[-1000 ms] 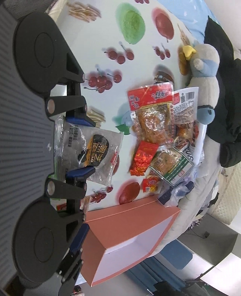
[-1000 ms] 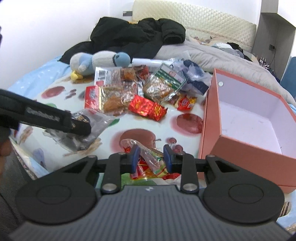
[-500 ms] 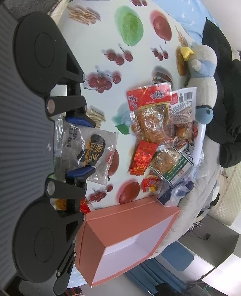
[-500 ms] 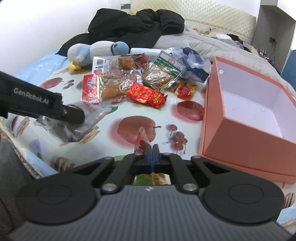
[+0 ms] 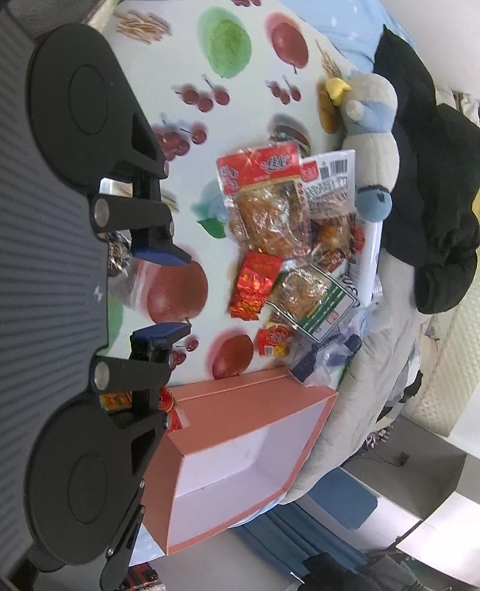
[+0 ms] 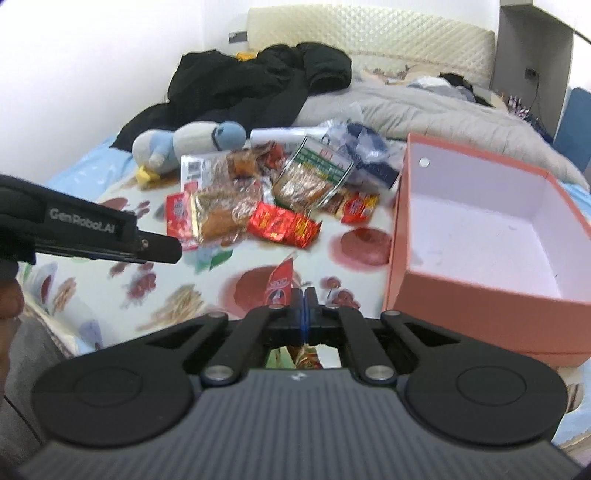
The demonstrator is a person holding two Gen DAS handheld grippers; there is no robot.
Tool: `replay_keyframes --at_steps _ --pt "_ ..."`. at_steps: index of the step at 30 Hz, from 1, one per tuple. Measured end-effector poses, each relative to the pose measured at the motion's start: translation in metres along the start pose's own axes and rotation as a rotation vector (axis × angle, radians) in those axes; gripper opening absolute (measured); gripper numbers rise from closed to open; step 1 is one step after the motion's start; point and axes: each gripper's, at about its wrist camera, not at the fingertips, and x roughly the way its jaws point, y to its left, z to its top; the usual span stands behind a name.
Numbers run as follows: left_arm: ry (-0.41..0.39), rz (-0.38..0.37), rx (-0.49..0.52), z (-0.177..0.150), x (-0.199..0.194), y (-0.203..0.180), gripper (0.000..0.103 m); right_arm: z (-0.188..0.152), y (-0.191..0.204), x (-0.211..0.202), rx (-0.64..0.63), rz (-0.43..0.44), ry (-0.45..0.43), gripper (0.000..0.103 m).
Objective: Organize snacks
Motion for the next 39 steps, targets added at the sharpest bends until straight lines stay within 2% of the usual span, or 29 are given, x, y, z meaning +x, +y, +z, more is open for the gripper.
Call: replay_keyframes --at_steps 7,12,17,20,23,27,31,37,38,39 --pt "0.055 0.013 0.015 -0.015 0.021 0.013 0.039 -0.013 -0.015 0.026 0.072 -0.009 0.025 0.003" --pt "0.094 0.035 -0.004 -0.027 0.029 0.029 0.039 -0.030 0.009 0.046 -0.057 -0.071 -0.007 0.004" --pt "0.111 0.054 -0.016 -0.033 0.036 0.040 0.039 -0.039 0.032 0.053 -0.118 -0.020 -0.004 0.004" --pt "0.125 0.062 -0.022 -0.034 0.042 0.044 0.040 -0.043 0.041 0.053 -0.170 -0.028 -0.022 0.004" --pt "0.143 0.055 -0.030 -0.035 0.048 0.046 0.040 -0.042 0.041 0.051 -0.171 -0.018 -0.020 0.004" --pt "0.177 0.048 -0.017 -0.040 0.058 0.045 0.053 -0.045 0.041 0.046 -0.180 0.017 0.002 0.006" --pt "0.210 0.061 0.011 -0.047 0.070 0.043 0.053 -0.048 0.042 0.046 -0.193 -0.003 0.005 0.006" --pt "0.211 0.058 0.036 -0.049 0.080 0.040 0.053 -0.040 0.033 0.051 -0.192 -0.005 0.048 0.007" --pt "0.213 0.056 0.035 -0.049 0.081 0.040 0.053 -0.037 0.031 0.052 -0.193 -0.005 0.059 0.010" --pt "0.214 0.054 0.034 -0.049 0.082 0.040 0.053 -0.036 0.029 0.053 -0.193 -0.008 0.065 0.018"
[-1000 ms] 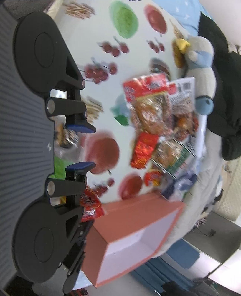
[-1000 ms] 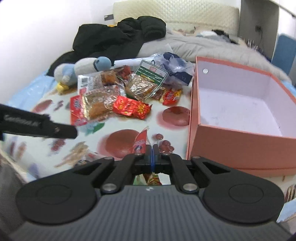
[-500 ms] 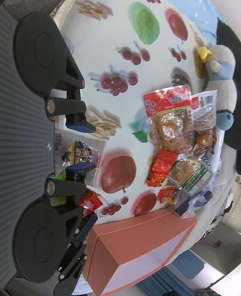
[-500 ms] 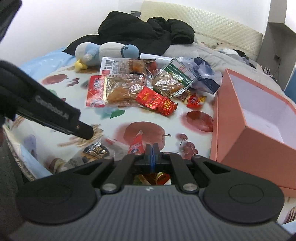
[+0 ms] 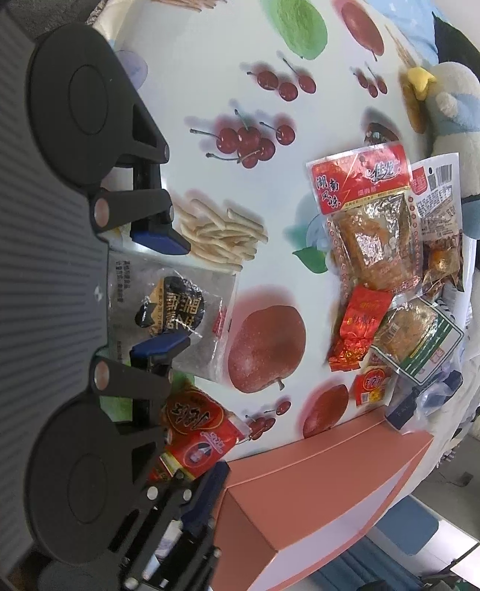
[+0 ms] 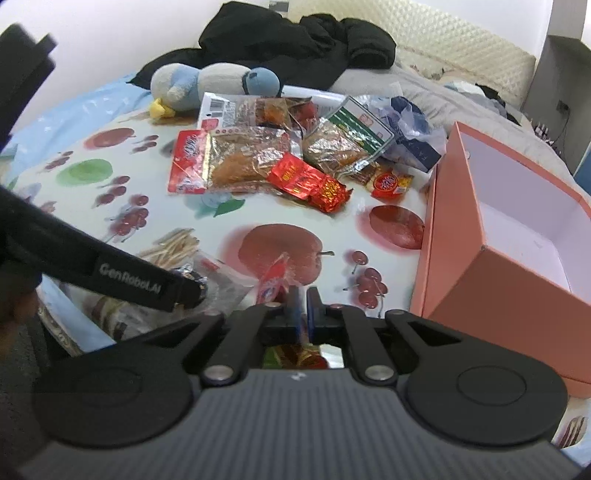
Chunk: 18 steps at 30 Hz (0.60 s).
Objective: Organize snacks
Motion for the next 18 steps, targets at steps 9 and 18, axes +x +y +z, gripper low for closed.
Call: replay_keyframes --at_steps 9,18 --pt "0.003 -0.003 0.001 -0.001 0.006 0.001 0.053 0.007 -0.028 0.006 0.093 0.091 0.060 0.030" --pt "-0.003 -0.014 0.009 -0.001 0.008 0.002 0.052 -0.002 -0.028 0.012 0.130 0.192 0.163 0.028"
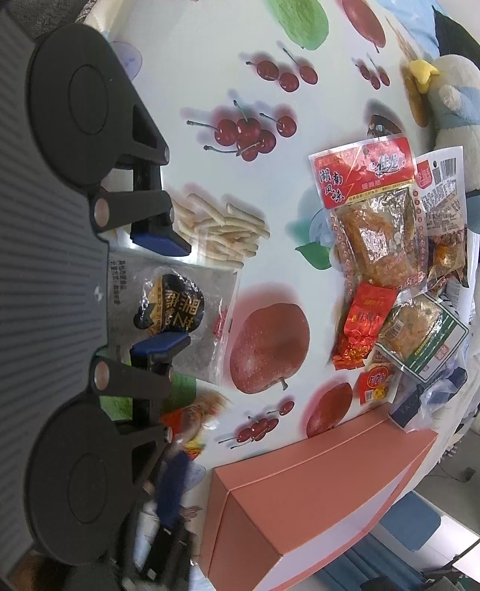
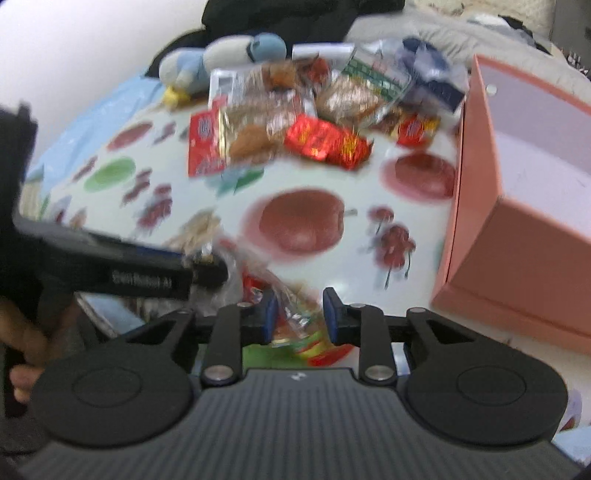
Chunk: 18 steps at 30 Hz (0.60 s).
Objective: Organize snacks
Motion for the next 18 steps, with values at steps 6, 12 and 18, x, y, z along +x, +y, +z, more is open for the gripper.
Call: replay_keyframes --at_steps 6,12,18 --pt "-0.002 -0.001 0.010 -0.001 0.000 -0.001 0.048 -0.021 0.001 0.014 0.018 -0.023 0.034 0.025" --pt "-0.001 -0.003 0.026 -0.001 0.000 -0.003 0.041 -0.021 0.005 0.011 0.006 -0.053 0.002 0.018" --pt "-0.009 -0.014 0.018 -0.001 -0.008 -0.005 0.022 -0.015 0.001 0.002 0.036 -0.072 -0.039 0.008"
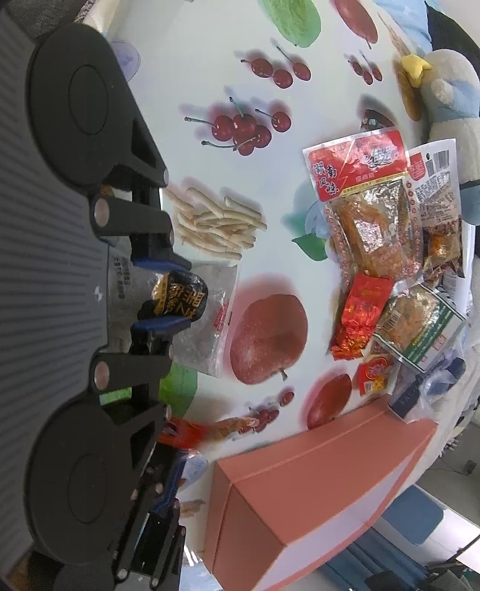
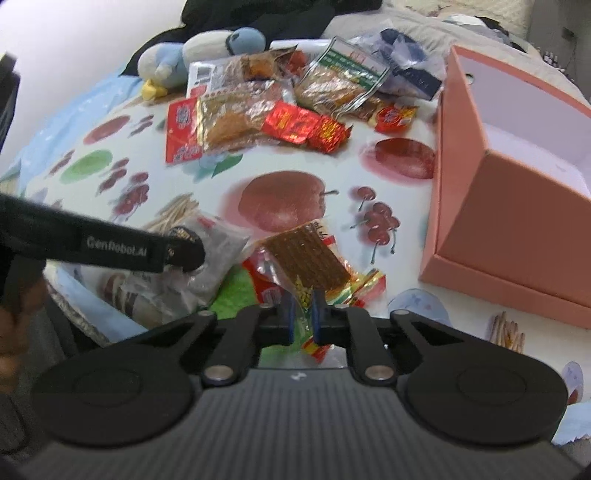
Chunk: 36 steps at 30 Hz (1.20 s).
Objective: Organize snacks
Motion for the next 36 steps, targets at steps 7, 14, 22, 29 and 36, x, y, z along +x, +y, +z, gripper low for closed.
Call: replay_keyframes --at_steps 7,14,22,29,36 --pt "-0.015 0.016 -0.004 -0.004 -0.018 -0.006 0.016 0.011 -0.009 -0.025 0.067 -0.002 -0.057 0.006" --pt "-0.062 0.019 -0.019 0.000 -0.053 -0.016 0.015 0.015 -0.017 -0.047 0.155 0.000 -0.079 0.006" --pt "-0.149 0.009 -0.016 0.018 -0.108 -0.039 0.015 0.025 -0.019 -0.085 0.181 -0.017 -0.133 0.006" --pt "-0.210 -0.027 0.027 0.033 -0.148 -0.069 0.015 0.038 -0.025 -0.129 0.217 -0.020 -0.204 0.006" --pt "-0.248 -0.093 0.089 0.057 -0.156 -0.112 0.015 0.053 -0.045 -0.163 0.251 -0.051 -0.281 0.006"
